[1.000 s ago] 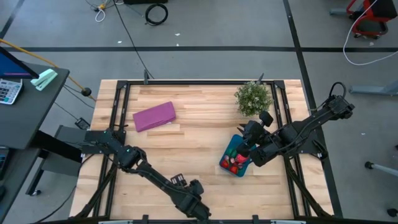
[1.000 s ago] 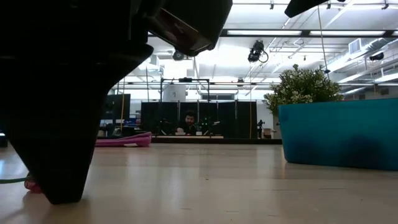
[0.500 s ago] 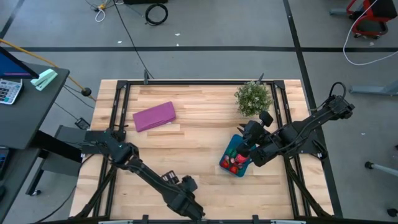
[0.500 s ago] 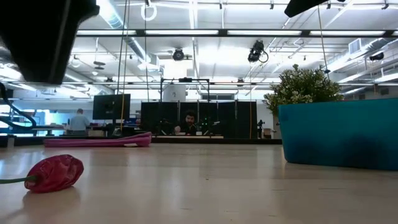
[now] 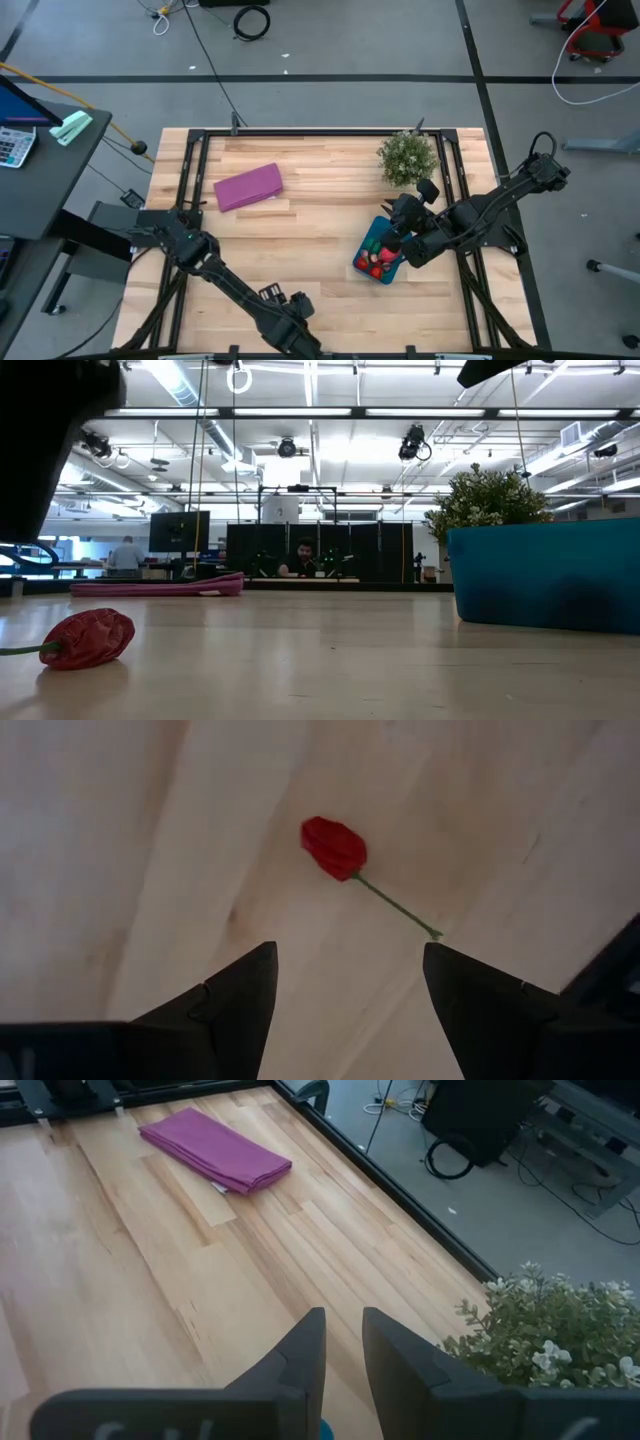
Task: Pick and placing Produce into tupperware
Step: Put the red cherry into the blue bin
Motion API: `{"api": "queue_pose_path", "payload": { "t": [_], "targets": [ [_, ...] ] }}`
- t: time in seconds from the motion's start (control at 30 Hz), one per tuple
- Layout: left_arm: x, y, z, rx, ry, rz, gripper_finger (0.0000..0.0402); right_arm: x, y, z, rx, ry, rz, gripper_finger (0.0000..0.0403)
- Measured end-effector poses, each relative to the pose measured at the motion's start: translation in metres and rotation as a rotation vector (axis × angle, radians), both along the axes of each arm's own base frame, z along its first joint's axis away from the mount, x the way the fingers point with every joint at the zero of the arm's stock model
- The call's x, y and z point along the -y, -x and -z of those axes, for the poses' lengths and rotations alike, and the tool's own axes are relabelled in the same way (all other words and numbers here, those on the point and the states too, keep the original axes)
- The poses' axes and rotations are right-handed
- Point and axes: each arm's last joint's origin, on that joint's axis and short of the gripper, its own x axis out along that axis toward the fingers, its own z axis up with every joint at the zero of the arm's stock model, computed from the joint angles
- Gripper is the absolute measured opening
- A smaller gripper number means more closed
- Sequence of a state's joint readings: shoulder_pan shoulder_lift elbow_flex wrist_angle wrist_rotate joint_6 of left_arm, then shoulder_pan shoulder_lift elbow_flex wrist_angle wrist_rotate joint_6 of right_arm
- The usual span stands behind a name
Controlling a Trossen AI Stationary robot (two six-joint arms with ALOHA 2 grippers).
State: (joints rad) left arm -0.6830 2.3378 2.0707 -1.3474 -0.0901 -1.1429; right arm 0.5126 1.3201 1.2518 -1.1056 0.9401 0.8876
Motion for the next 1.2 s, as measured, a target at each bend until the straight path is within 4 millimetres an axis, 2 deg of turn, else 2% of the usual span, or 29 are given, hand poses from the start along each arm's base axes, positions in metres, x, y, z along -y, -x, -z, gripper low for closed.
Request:
{"api": "queue_pose_path", "payload": {
  "t": [0.13, 0.37, 0.67, 0.93, 1.2],
  "targets": [
    [-0.006, 0.007, 0.014, 0.04, 0.04, 0.0, 0.0258, 0.0, 0.0, 0.0, 0.001, 0.0, 0.0, 0.0077],
    [-0.021, 0.019, 0.02, 0.192, 0.111, -0.052, 0.0254, 0.0, 0.0, 0.0, 0.003, -0.002, 0.0, 0.0077],
    [-0.029, 0.028, 0.025, 0.172, 0.069, -0.029, 0.0233, 0.0, 0.0, 0.0, 0.004, -0.002, 0.0, 0.0077],
    [-0.033, 0.018, 0.033, 0.27, 0.091, -0.048, 0.0233, 0.0, 0.0, 0.0, 0.006, -0.004, 0.0, 0.0077],
    [-0.037, 0.015, 0.034, 0.273, 0.088, -0.06, 0.0227, 0.0, 0.0, 0.0, 0.006, -0.003, 0.0, 0.0077]
  ]
}}
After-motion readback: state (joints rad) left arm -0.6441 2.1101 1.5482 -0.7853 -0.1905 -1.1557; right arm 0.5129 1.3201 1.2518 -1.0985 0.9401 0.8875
